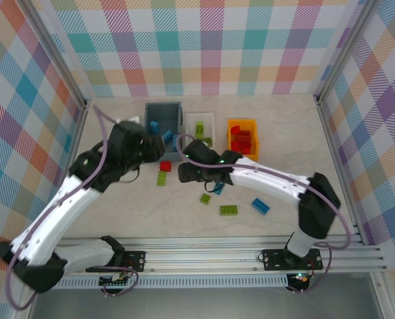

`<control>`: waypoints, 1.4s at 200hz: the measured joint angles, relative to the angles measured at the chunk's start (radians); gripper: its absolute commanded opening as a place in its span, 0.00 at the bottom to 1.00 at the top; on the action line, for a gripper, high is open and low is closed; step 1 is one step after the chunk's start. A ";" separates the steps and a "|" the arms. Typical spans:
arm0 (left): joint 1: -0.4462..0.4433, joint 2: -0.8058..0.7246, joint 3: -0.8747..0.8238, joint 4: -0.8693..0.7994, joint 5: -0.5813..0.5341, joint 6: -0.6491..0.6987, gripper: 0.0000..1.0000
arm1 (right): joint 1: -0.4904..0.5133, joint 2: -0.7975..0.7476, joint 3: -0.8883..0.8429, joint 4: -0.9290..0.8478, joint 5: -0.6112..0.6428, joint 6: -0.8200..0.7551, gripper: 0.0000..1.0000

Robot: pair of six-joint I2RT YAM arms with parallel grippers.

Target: Sort the legos into containers by color

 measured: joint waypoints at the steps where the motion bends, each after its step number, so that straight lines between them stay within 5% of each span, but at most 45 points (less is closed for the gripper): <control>1: -0.001 -0.006 -0.007 0.000 -0.001 -0.003 0.54 | 0.002 0.010 0.008 0.000 0.003 0.000 0.80; 34: -0.016 -0.348 -0.256 -0.015 -0.050 -0.099 0.57 | 0.039 0.264 0.246 -0.019 0.036 0.080 0.85; 69: -0.016 -0.545 -0.313 -0.081 -0.090 -0.151 0.57 | 0.051 0.476 0.497 -0.063 0.088 0.146 0.88; 174: -0.016 -0.526 -0.333 -0.109 -0.087 -0.168 0.57 | 0.029 0.793 0.848 -0.216 0.159 0.185 0.76; 280: -0.016 -0.525 -0.347 -0.108 -0.058 -0.168 0.56 | 0.009 0.876 0.969 -0.253 0.167 0.180 0.39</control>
